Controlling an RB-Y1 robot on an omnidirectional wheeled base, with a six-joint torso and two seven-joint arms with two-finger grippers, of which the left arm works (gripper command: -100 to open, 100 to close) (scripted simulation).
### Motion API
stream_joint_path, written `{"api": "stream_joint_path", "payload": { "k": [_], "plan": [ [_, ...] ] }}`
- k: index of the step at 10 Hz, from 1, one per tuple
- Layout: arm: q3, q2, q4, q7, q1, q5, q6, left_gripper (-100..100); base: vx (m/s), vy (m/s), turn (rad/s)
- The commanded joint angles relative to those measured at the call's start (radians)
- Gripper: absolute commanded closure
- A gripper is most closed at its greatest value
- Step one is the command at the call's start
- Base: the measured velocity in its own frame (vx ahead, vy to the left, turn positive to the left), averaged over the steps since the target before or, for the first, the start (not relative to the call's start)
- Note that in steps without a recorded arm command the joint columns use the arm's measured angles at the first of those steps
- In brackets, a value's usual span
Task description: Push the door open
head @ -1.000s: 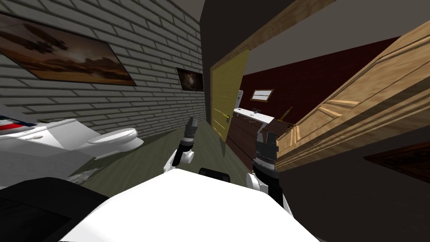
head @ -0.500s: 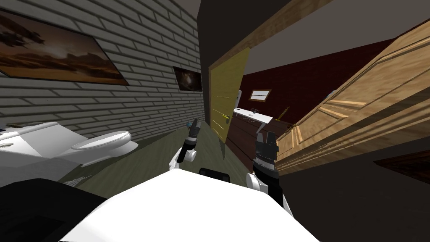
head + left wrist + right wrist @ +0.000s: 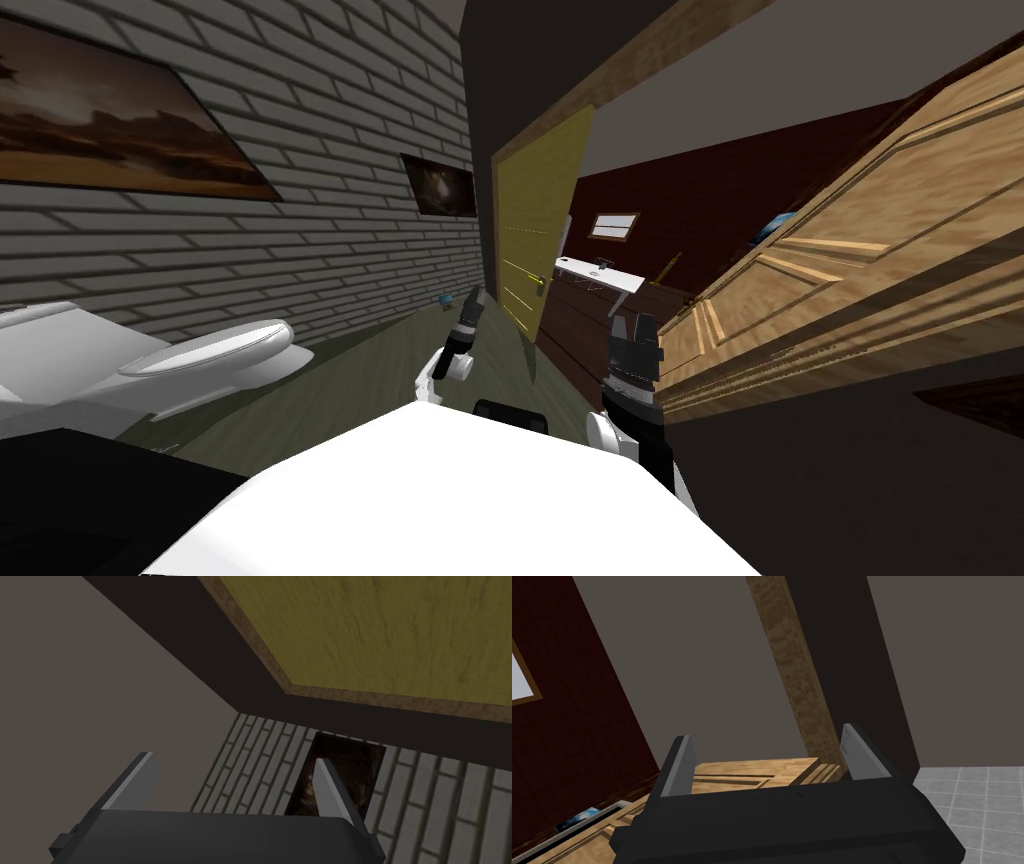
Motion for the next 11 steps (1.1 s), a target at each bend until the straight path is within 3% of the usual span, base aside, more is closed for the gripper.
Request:
{"api": "stream_joint_path", "payload": {
  "k": [1, 7, 8, 11],
  "plan": [
    [-0.007, 0.003, 0.041, 0.010, -0.021, 0.000, 0.004, -100, 0.099, 0.043, -0.069],
    [-0.032, 0.004, 0.200, 0.044, -0.113, 0.001, 0.023, -100, 0.096, 0.052, -0.066],
    [-0.032, 0.004, 0.201, 0.044, -0.113, 0.001, 0.023, -100, 0.056, 0.031, -0.019],
    [-0.046, 0.002, 0.282, 0.061, -0.161, 0.001, 0.032, -100, 0.064, 0.035, -0.061]
  ]
}}
